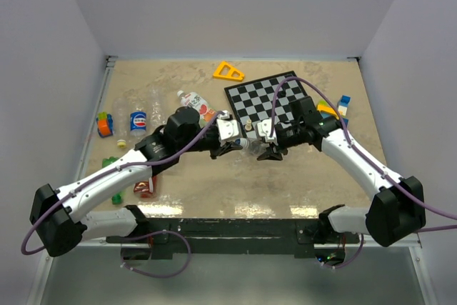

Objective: Unscrew the bottle caps
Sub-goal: Unscrew the bottle cap from the plastic bottle.

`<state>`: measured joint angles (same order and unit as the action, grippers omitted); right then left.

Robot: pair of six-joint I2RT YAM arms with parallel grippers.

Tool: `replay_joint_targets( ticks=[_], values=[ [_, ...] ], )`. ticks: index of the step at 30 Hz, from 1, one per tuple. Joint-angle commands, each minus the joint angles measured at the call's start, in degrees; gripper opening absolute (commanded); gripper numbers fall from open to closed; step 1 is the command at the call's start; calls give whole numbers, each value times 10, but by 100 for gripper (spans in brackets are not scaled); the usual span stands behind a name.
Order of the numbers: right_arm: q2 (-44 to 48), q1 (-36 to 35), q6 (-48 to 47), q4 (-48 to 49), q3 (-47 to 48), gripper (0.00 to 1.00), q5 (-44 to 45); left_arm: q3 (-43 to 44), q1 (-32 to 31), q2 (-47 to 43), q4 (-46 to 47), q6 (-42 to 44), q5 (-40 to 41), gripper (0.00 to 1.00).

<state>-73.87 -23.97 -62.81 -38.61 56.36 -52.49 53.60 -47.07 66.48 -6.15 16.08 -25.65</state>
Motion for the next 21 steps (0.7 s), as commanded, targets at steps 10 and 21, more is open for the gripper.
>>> replay_joint_targets(
  ticks=[10, 21],
  values=[
    [0, -3, 12, 18, 21, 0, -9, 60, -2, -37, -63, -511, 214, 0],
    [-2, -3, 17, 22, 18, 0, -2, 72, -2, -35, -73, -613, 215, 0]
  ],
)
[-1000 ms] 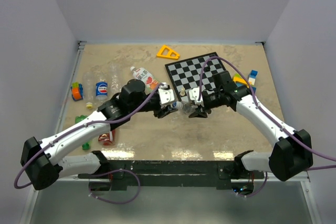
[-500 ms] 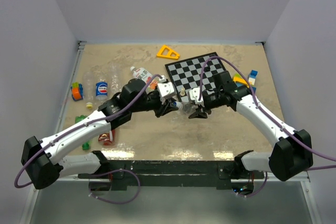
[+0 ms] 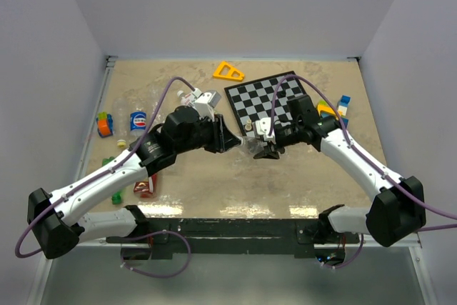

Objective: Unscrew the bottle caps
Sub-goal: Unscrew the bottle cap from the plastic bottle.

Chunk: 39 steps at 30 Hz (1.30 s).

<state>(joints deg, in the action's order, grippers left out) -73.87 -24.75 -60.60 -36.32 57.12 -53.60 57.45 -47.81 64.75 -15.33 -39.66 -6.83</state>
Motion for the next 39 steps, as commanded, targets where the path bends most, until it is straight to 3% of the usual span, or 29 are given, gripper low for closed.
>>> replay_joint_targets(
  ticks=[1, 8, 15, 20, 22, 27, 39],
  values=[
    [-2, 5, -5, -1, 11, 0, 9, 32, 5, -19, 20, -53, 26, 0],
    [-4, 5, -5, -1, 11, 0, 9, 22, 5, -23, 25, -30, 17, 3],
    [-5, 5, -5, -1, 11, 0, 10, 23, 9, -27, 20, -7, 15, 43],
    [-6, 5, -5, -1, 11, 0, 10, 19, 11, -43, 18, 22, 5, 81],
    [-7, 5, -7, -2, 11, 0, 8, 16, 11, -56, 17, 46, 8, 90],
    [-7, 6, -7, -3, 11, 0, 7, 22, 11, -92, -14, 127, 40, 100],
    [-9, 5, -10, -7, 11, 0, 4, -16, 12, -185, -16, 383, 7, 100]
  ],
)
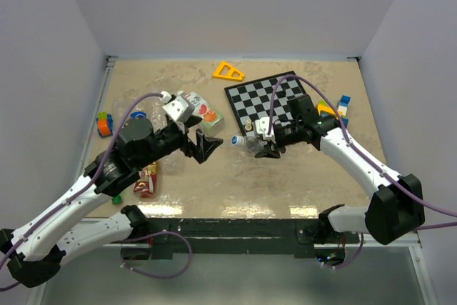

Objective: Unscrew the bottle caps
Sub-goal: Unscrew the bottle cap from the plastic bottle.

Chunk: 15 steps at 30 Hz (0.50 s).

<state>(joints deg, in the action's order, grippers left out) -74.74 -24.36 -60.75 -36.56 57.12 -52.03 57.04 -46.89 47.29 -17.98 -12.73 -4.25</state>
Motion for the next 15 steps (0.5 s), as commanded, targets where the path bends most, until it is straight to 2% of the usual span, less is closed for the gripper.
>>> replay_joint_targets(
  ticks=[1, 15],
  values=[
    [-1, 1, -9, -4, 11, 0, -11, -14, 2, -11, 11, 125, -26, 100],
    [-4, 1, -15, -9, 11, 0, -11, -54, 3, -13, 71, 256, -110, 100]
  ],
)
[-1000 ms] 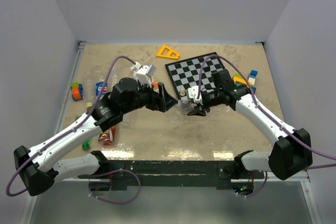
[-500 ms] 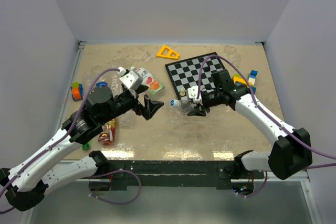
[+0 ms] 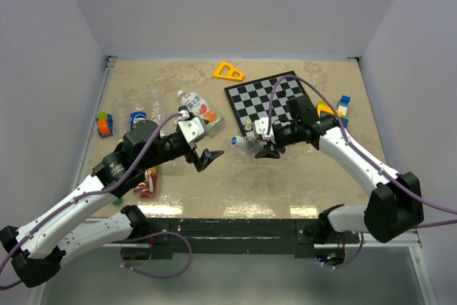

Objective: Unscrew the bottle caps
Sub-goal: Unscrew the bottle cap from the plastic bottle.

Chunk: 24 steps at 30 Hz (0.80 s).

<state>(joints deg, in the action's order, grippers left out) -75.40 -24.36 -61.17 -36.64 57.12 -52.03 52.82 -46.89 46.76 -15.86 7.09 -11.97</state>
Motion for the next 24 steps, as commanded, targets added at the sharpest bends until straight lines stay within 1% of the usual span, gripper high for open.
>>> replay_joint_targets(
  ticks=[1, 6, 13, 20, 24],
  values=[
    [2, 1, -11, -8, 11, 0, -11, -14, 1, -8, 52, 62, -33, 100],
    [1, 1, -15, -11, 12, 0, -11, -28, 2, -11, 68, 100, -43, 97],
    [0, 2, -16, -12, 12, 0, -12, -39, 2, -9, 71, 123, -39, 98],
    [-2, 1, -18, -14, 12, 0, -13, -30, 2, 4, 69, 132, -5, 100],
    [-2, 1, -18, -14, 12, 0, -13, -23, 2, 24, 64, 155, -20, 100]
  ],
)
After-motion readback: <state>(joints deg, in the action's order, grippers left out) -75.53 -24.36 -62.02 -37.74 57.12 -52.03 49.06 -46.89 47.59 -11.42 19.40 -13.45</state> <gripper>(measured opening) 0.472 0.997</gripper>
